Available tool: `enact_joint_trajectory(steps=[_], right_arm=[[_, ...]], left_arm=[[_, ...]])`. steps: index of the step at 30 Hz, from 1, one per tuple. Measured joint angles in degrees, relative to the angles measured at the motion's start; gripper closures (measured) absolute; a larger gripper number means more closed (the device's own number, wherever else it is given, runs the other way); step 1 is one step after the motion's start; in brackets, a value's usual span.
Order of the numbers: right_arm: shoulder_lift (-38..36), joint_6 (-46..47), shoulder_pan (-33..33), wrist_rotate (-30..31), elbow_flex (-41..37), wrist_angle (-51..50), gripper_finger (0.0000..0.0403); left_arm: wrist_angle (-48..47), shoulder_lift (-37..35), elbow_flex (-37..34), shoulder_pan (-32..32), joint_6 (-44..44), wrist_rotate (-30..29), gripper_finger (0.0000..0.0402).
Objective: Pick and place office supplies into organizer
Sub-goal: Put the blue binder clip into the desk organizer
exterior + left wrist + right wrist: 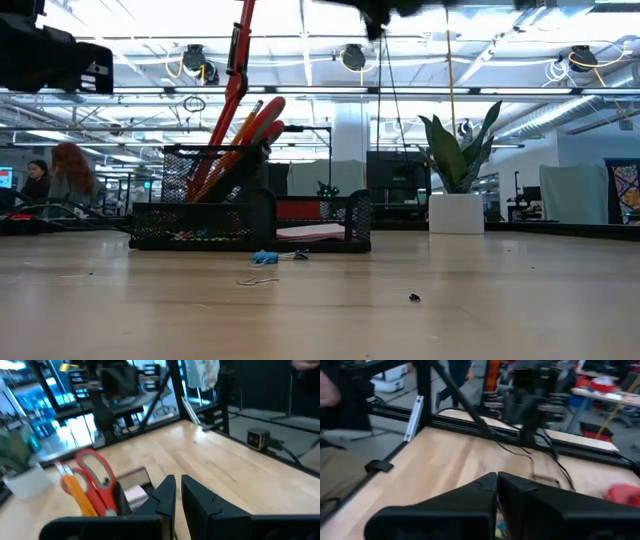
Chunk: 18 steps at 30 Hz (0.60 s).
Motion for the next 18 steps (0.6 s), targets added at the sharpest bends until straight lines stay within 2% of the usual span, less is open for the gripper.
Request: enact_joint_trajectory(steps=[5, 11, 14, 18], right_arm=[[-7.2, 1.3, -1.6, 0.0, -15.2, 12.9, 0.04], [-12.1, 3.9, -3.7, 0.2, -23.8, 17.9, 0.04], [-13.0, 4.3, -4.5, 0.0, -25.8, 18.2, 0.0399], [-13.0, 4.7, -6.2, 0.3, -26.9, 18.1, 0.0399]], left_arm=[[5.0, 9.3, 0.0, -4.7, -5.6, -3.0, 0.0364], [19.3, 26.6, 0.8, -9.9, -11.5, -7.8, 0.0364], [21.1, 36.7, 5.2, -11.5, -13.1, -10.9, 0.0364], [16.8, 51.4, 16.3, -11.5, -13.8, -15.2, 0.0364]])
